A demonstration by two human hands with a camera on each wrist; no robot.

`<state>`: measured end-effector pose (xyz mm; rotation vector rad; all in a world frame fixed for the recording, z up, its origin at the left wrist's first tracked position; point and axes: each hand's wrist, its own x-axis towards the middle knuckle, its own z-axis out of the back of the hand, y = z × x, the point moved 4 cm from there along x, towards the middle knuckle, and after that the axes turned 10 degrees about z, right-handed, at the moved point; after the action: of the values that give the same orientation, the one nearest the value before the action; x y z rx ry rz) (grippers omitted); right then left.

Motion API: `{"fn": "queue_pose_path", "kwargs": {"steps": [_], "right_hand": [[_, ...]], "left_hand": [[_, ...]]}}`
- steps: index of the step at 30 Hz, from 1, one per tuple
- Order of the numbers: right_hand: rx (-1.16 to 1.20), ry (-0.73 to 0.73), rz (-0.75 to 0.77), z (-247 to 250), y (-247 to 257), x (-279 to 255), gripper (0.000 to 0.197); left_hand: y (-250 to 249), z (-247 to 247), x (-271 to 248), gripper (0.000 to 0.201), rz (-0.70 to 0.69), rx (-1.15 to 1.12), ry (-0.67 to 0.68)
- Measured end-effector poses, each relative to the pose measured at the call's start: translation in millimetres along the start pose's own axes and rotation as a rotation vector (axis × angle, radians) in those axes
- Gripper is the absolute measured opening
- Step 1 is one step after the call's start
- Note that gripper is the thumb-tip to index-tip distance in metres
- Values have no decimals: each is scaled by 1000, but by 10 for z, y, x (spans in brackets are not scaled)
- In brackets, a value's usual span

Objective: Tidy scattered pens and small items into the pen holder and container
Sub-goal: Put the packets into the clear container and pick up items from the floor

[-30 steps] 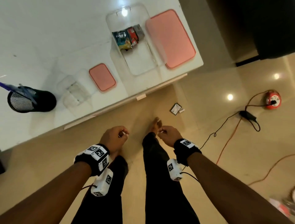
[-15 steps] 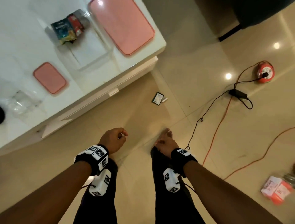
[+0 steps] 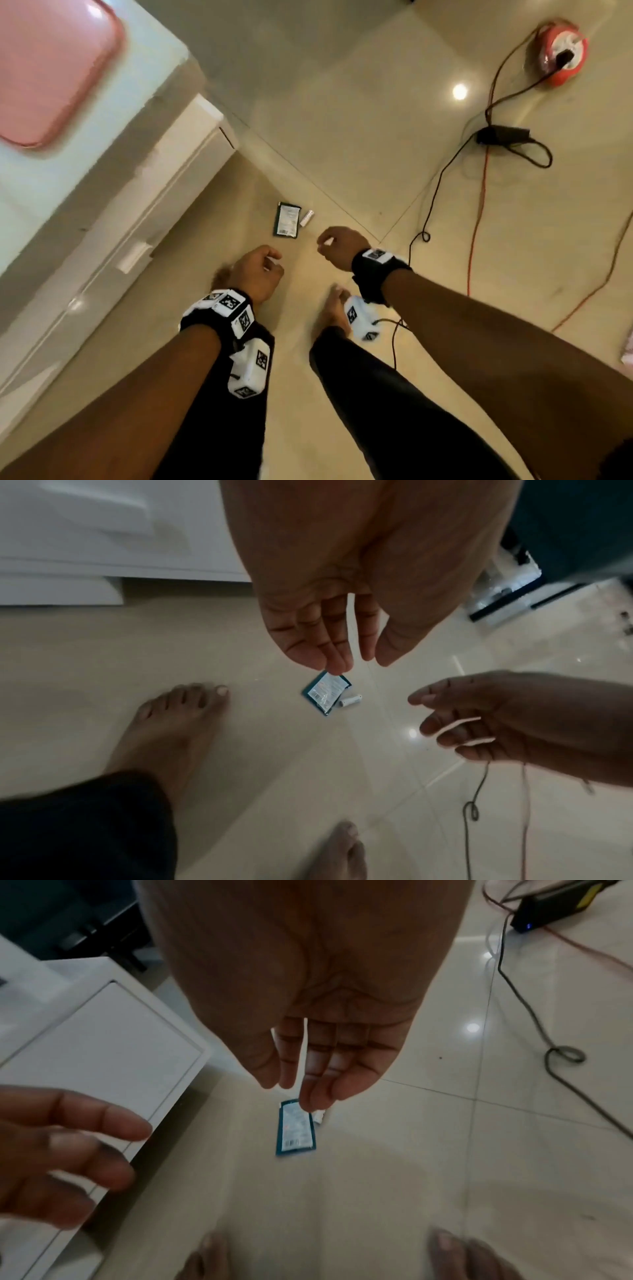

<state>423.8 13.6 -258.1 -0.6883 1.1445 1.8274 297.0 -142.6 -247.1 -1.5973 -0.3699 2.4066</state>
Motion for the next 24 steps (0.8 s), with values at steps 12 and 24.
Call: {"fn": "queue_pose_path", "kwargs": {"steps": [12, 24], "right_hand": [[191, -412, -22, -601, -605, 1606, 38], [361, -313, -34, -750, -839, 1170, 5]], "left_hand": [[98, -562, 1907, 81, -100, 319, -167], [-122, -611, 1842, 38, -111, 283, -206]]}}
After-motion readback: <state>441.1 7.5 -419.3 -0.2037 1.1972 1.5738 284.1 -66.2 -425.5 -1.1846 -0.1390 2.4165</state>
